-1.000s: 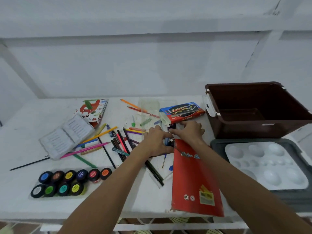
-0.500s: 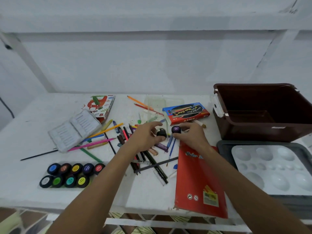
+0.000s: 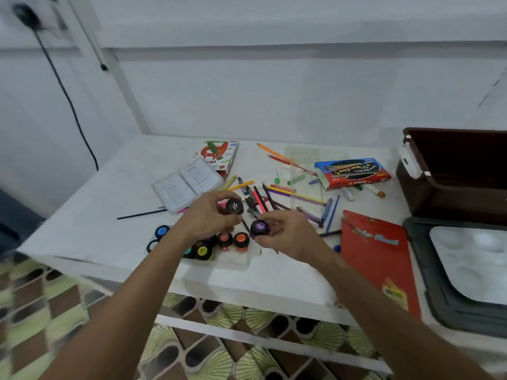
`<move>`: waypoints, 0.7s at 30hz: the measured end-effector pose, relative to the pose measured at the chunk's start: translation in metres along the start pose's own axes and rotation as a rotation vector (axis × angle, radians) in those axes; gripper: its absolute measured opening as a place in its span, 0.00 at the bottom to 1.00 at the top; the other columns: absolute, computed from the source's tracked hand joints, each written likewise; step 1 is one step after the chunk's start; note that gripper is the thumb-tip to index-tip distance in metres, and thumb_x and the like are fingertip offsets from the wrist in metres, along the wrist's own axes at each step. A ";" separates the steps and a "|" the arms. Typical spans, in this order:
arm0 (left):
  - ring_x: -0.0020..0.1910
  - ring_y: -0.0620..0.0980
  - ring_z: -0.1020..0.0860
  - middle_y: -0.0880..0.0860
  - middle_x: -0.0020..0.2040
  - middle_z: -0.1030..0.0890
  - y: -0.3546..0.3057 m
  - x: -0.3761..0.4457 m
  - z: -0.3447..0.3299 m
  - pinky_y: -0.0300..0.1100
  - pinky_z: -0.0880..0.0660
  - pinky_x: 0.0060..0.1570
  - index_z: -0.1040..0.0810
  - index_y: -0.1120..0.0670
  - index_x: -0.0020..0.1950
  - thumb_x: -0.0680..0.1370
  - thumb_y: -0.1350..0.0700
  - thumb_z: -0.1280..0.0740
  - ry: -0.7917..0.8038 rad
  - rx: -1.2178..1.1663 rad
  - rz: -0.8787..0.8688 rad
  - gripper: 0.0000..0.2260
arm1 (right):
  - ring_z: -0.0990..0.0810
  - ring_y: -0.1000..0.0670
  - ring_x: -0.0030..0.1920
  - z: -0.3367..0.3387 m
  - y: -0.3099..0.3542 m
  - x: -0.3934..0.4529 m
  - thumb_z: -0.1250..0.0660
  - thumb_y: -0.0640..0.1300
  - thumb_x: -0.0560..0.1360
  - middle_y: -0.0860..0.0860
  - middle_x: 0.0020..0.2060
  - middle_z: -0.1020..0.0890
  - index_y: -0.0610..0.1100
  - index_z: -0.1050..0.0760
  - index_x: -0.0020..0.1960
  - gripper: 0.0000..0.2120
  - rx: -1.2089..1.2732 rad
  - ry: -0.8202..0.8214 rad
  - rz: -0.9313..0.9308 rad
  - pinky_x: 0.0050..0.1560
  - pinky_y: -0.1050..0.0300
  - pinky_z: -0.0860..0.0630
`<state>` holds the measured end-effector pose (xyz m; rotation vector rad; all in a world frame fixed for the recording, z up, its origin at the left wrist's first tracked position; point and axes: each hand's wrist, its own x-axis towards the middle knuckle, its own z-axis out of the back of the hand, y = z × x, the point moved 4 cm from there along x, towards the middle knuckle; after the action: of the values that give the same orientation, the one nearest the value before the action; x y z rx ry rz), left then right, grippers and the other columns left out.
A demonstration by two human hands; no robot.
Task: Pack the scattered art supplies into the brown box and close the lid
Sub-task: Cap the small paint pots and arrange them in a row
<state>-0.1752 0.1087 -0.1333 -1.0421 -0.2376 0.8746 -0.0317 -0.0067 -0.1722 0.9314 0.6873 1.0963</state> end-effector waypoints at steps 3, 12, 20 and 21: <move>0.36 0.45 0.19 0.47 0.43 0.17 0.018 -0.012 0.009 0.41 0.22 0.40 0.25 0.44 0.56 0.73 0.51 0.28 -0.039 0.324 -0.070 0.14 | 0.20 0.53 0.35 -0.021 0.007 -0.006 0.22 0.42 0.65 0.52 0.39 0.18 0.44 0.21 0.55 0.20 -0.039 0.002 0.007 0.39 0.63 0.24; 0.44 0.48 0.27 0.50 0.44 0.25 0.051 -0.027 0.006 0.41 0.34 0.39 0.21 0.49 0.50 0.71 0.45 0.29 0.061 0.631 -0.249 0.12 | 0.30 0.58 0.32 -0.055 0.022 -0.017 0.22 0.44 0.65 0.48 0.42 0.17 0.48 0.18 0.48 0.12 -0.172 0.029 0.024 0.35 0.69 0.31; 0.49 0.49 0.24 0.49 0.49 0.22 0.051 -0.027 0.001 0.44 0.26 0.49 0.21 0.50 0.56 0.71 0.50 0.29 0.113 0.594 -0.307 0.15 | 0.32 0.60 0.38 -0.061 0.013 -0.016 0.23 0.45 0.66 0.47 0.52 0.22 0.45 0.23 0.62 0.25 -0.315 -0.016 -0.049 0.42 0.68 0.36; 0.48 0.50 0.23 0.50 0.48 0.21 0.051 -0.028 0.000 0.44 0.26 0.48 0.21 0.51 0.56 0.71 0.50 0.29 0.120 0.604 -0.315 0.14 | 0.32 0.60 0.38 -0.062 0.011 -0.015 0.22 0.45 0.65 0.48 0.52 0.23 0.45 0.23 0.62 0.26 -0.321 -0.010 -0.059 0.40 0.69 0.36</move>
<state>-0.2192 0.0993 -0.1694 -0.4718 -0.0254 0.5408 -0.0938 -0.0021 -0.1905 0.6371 0.5084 1.1100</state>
